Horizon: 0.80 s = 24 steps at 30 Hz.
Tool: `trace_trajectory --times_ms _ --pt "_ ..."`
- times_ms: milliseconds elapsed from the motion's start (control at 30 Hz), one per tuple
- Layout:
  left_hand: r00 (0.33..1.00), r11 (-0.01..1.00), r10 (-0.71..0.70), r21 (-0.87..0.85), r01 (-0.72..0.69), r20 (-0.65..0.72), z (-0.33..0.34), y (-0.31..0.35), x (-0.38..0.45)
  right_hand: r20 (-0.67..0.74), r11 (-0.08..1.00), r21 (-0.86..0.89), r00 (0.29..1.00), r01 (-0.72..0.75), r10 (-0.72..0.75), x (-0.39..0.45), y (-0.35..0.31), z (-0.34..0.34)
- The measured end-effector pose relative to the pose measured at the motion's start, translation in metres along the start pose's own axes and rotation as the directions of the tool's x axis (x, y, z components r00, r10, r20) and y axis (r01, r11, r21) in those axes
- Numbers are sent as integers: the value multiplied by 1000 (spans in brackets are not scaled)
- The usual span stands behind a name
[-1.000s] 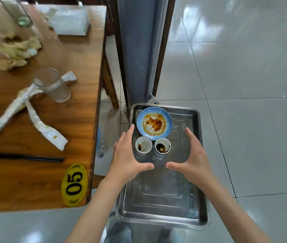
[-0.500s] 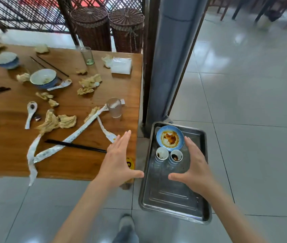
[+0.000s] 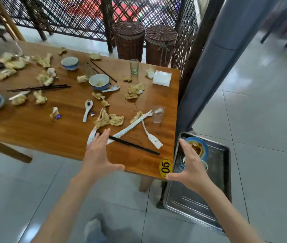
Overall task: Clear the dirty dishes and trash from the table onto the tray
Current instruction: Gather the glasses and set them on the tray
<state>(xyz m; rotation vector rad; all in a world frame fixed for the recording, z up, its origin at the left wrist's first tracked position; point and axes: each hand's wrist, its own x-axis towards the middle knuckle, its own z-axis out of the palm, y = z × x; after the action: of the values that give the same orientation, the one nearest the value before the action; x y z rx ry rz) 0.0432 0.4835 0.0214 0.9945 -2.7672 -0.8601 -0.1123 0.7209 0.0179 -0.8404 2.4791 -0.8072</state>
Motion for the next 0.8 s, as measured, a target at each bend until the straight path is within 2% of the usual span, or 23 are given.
trace_trajectory --times_ms 233,467,800 --pt "997 999 41 32 -43 58 -43 -56 42 -47 996 -81 999 -30 27 41 -58 38" --pt "983 989 141 23 -145 117 -67 -92 94 -102 995 -24 990 -95 92 82 -106 80" --pt "963 976 208 29 -216 173 -63 -96 164 -177 972 -102 965 -211 191 144 -104 78"
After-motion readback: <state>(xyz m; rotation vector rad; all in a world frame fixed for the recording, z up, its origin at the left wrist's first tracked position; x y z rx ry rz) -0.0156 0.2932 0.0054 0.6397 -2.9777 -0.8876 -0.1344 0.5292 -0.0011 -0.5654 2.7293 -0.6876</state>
